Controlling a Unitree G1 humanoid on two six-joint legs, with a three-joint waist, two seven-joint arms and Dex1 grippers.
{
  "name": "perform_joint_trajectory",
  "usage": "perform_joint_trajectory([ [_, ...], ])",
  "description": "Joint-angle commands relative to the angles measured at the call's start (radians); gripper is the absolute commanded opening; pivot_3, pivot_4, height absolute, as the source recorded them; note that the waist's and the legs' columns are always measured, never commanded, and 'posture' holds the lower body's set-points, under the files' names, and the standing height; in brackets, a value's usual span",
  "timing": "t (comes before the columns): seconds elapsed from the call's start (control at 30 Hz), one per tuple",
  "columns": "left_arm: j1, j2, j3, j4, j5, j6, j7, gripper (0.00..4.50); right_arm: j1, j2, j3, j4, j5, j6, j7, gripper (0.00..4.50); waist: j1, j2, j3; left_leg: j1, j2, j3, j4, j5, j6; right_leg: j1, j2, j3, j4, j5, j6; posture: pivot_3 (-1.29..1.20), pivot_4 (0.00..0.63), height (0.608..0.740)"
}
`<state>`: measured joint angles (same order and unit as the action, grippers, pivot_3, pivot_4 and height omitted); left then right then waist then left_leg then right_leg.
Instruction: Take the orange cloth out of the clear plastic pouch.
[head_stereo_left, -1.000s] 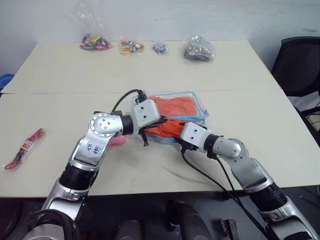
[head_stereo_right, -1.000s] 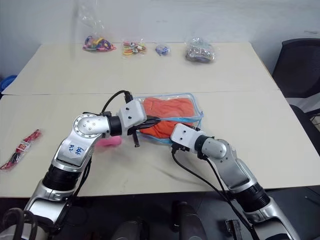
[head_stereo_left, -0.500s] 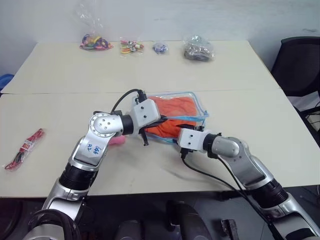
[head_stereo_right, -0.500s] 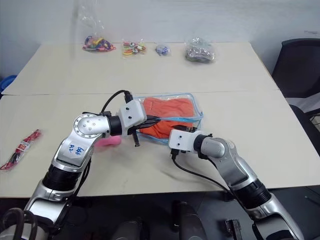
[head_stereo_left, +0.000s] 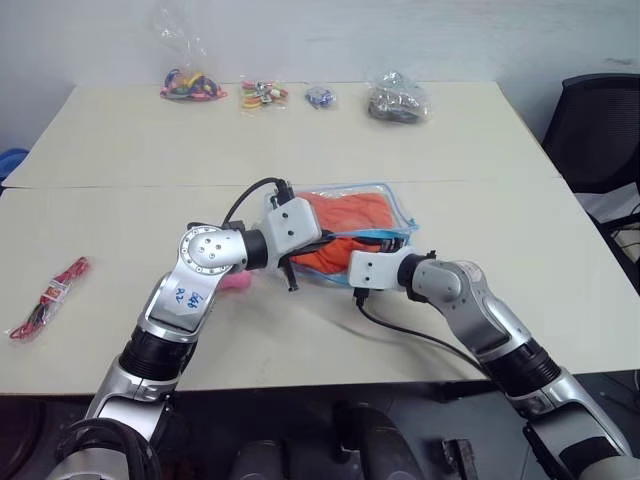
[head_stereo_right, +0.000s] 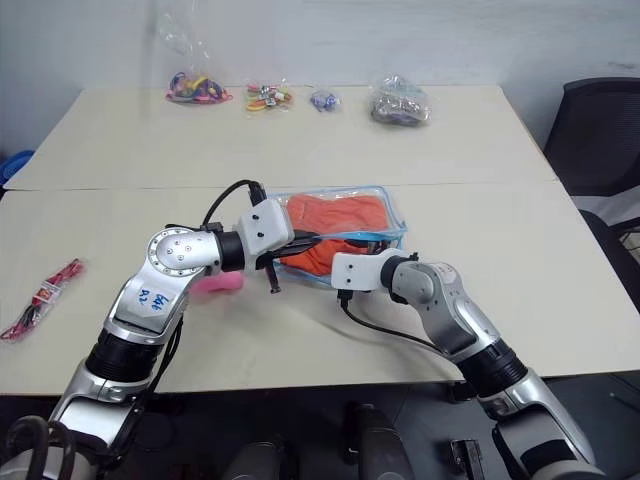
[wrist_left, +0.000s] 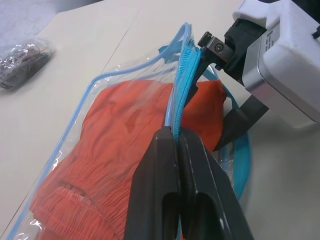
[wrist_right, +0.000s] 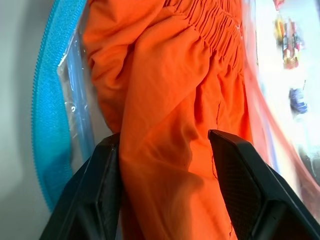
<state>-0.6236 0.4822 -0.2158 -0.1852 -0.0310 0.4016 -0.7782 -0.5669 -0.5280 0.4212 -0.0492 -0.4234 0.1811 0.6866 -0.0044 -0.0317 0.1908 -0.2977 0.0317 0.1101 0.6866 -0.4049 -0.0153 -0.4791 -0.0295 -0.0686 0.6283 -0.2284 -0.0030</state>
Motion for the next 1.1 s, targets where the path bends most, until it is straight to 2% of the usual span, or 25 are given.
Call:
perform_joint_trajectory([
  [0.03,-0.016,0.003,0.013,-0.023,0.003,-0.022,0.011,0.00,0.019,-0.002,-0.021,-0.072,0.046,0.030,0.068,2.71,0.000,0.000,0.000,0.000,0.000,0.000,0.000,0.000,0.000,0.000,0.000,0.000,0.000,0.000,0.000,0.00,0.150,0.740],
  [0.23,-0.022,0.002,0.012,-0.008,0.005,-0.032,0.013,0.00,0.007,0.018,0.000,-0.110,0.064,0.071,0.134,2.71,0.000,0.000,0.000,0.000,0.000,0.000,0.000,0.000,0.000,0.000,0.000,0.000,0.000,0.000,0.000,0.00,0.150,0.740],
  [0.37,-0.028,-0.003,0.007,-0.007,0.006,-0.033,0.014,0.00,-0.030,0.022,0.045,-0.045,-0.028,0.045,0.097,2.71,-0.002,0.000,0.000,0.000,0.000,0.000,0.000,0.000,0.000,0.000,0.000,0.000,0.000,0.000,0.000,0.00,0.150,0.740],
  [0.47,-0.029,-0.002,0.007,-0.012,0.005,-0.032,0.014,0.00,-0.042,0.033,0.049,-0.025,-0.043,0.045,0.082,2.71,-0.002,0.000,0.000,0.000,0.000,0.000,0.000,0.000,0.000,0.000,0.000,0.000,0.000,0.000,0.000,0.00,0.150,0.740],
  [0.53,-0.029,0.000,0.009,-0.011,0.005,-0.032,0.014,0.00,-0.044,0.041,0.043,-0.017,-0.040,0.043,0.076,2.71,-0.002,0.000,0.000,0.000,0.000,0.000,0.000,0.000,0.000,0.000,0.000,0.000,0.000,0.000,0.000,0.00,0.150,0.740],
  [0.73,-0.018,0.012,0.013,-0.016,0.005,-0.036,0.012,0.00,-0.022,0.117,-0.039,-0.121,0.121,0.149,0.137,2.71,-0.003,0.000,0.000,0.000,0.000,0.000,0.000,0.000,0.000,-0.001,0.000,0.000,0.000,0.000,0.000,0.00,0.150,0.740],
  [1.1,-0.014,0.010,0.006,-0.024,0.008,-0.035,0.016,0.00,-0.050,0.098,-0.004,-0.041,0.076,0.099,0.096,2.71,-0.001,0.000,0.000,0.000,0.000,-0.001,0.000,0.000,0.000,-0.001,0.000,-0.001,0.000,0.000,0.000,0.00,0.150,0.740],
])
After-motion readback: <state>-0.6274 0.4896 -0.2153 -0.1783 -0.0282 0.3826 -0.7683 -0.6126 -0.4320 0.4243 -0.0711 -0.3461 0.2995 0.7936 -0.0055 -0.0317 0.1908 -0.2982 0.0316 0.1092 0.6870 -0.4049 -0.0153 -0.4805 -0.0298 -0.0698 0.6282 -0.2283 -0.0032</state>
